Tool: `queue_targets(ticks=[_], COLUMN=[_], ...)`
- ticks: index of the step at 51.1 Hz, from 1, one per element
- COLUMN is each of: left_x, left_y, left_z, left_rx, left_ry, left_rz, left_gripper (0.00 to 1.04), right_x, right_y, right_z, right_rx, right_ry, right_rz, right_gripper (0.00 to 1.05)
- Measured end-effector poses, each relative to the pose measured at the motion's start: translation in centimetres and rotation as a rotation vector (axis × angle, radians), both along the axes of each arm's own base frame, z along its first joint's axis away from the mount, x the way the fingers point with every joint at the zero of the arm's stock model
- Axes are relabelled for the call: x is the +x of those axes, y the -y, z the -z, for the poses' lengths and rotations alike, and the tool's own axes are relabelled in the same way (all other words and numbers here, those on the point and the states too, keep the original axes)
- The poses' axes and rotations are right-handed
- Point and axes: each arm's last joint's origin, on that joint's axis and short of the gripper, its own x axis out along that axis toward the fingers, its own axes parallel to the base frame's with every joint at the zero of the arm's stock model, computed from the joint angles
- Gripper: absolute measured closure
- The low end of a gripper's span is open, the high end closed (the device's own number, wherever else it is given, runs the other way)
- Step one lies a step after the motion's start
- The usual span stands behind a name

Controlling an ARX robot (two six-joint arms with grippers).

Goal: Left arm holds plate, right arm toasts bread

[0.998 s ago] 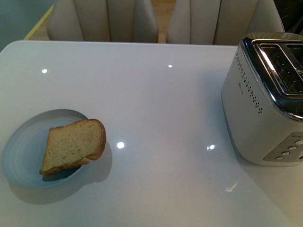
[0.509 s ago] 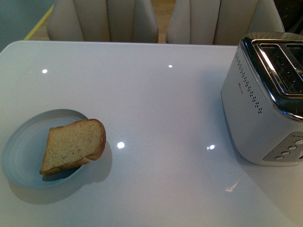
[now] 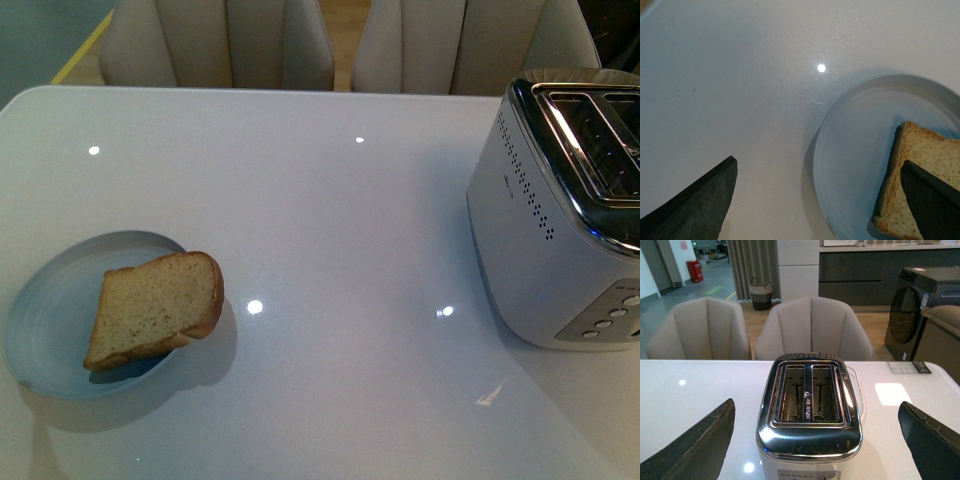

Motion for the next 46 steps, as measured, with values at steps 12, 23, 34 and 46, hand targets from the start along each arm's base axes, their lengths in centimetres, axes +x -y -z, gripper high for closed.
queue_targets(ticks=[12, 23, 34, 46], left_x=[1.8, 2.9, 3.9, 4.6], left_y=[0.0, -0.1, 0.4, 0.5], left_z=[4.1, 7.0, 8.5, 9.0], left_rx=[-0.054, -0.072, -0.084, -0.073], left_ry=[-0.074, -0.126, -0.14, -0.139], left_rz=[0.008, 0.019, 0.042, 0.043], left_gripper=[0.07, 0.07, 0.07, 0.07], right_x=[0.0, 0.0, 0.0, 0.0], right_y=[0.0, 0.0, 0.0, 0.0], right_z=[0.0, 0.0, 0.0, 0.0], right_rx=[0.0, 0.0, 0.0, 0.0], right_ry=[0.0, 0.0, 0.0, 0.0], right_rz=[0.0, 0.0, 0.0, 0.0], right_gripper=[0.09, 0.09, 0.09, 0.09])
